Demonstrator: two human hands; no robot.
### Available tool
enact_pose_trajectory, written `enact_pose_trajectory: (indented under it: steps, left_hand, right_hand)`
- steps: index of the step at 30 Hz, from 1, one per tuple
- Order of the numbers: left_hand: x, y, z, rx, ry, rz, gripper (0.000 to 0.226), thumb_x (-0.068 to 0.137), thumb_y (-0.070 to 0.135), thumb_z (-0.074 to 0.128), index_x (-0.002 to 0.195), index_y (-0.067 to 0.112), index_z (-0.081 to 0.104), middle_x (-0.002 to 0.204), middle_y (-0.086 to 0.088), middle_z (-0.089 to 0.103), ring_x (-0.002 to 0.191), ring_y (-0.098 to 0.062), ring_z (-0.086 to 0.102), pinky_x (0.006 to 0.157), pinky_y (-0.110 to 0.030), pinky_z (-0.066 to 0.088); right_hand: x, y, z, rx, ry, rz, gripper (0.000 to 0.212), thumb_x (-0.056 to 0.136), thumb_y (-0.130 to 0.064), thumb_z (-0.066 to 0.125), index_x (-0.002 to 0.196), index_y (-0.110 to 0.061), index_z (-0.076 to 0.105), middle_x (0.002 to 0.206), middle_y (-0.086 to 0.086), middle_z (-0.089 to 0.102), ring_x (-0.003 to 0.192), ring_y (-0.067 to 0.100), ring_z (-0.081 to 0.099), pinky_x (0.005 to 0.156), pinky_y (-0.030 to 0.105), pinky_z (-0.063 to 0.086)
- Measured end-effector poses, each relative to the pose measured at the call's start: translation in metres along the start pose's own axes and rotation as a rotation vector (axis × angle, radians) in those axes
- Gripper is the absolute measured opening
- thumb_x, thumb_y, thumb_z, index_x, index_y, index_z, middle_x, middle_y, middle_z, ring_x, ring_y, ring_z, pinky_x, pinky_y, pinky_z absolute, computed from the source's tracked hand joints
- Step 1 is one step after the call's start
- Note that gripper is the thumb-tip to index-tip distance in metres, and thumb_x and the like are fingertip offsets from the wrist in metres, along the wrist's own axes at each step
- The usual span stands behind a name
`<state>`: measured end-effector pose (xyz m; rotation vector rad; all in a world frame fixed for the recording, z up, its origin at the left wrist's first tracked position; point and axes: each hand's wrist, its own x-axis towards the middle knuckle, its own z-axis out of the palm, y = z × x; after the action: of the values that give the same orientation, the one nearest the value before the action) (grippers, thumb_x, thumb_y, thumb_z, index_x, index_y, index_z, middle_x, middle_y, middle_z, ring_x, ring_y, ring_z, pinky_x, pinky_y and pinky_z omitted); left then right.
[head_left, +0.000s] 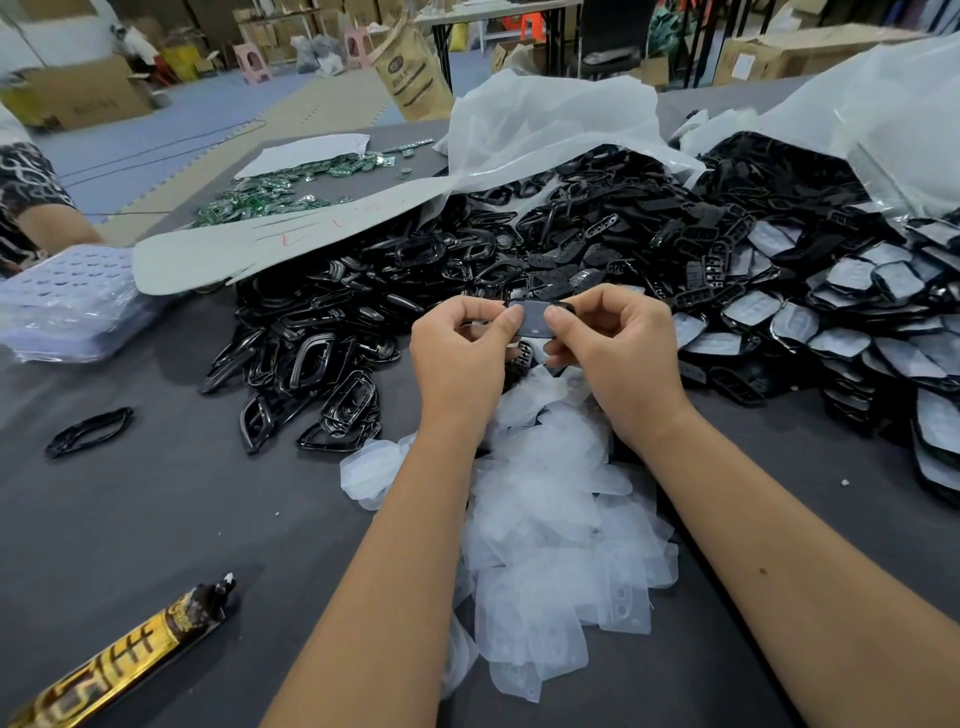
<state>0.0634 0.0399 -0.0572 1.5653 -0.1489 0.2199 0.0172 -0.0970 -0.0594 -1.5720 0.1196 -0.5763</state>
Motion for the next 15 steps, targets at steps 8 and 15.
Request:
enact_pose_trajectory:
  steps: [8, 15]
  left_hand:
    - [0.0010, -0.0027, 0.0009, 0.076, -0.019, 0.044, 0.011, 0.090, 0.012, 0.078, 0.082, 0.009, 0.070, 0.073, -0.015, 0.069, 0.067, -0.034, 0.067, 0.075, -0.055, 0.062]
    - [-0.0028, 0.0034, 0.0013, 0.095, -0.025, 0.079, 0.013, 0.087, 0.009, 0.079, 0.089, 0.013, 0.066, 0.078, -0.009, 0.070, 0.076, -0.040, 0.069, 0.075, -0.055, 0.061]
  right_hand:
    - [0.0009, -0.0010, -0.0009, -0.001, 0.000, 0.032, 0.016, 0.091, -0.011, 0.078, 0.083, 0.000, 0.069, 0.066, 0.007, 0.073, 0.059, 0.021, 0.071, 0.062, 0.040, 0.064]
    - [0.0030, -0.0012, 0.0004, 0.020, 0.020, 0.085, 0.011, 0.095, -0.001, 0.071, 0.084, 0.000, 0.070, 0.062, 0.006, 0.071, 0.055, 0.018, 0.069, 0.053, 0.028, 0.057]
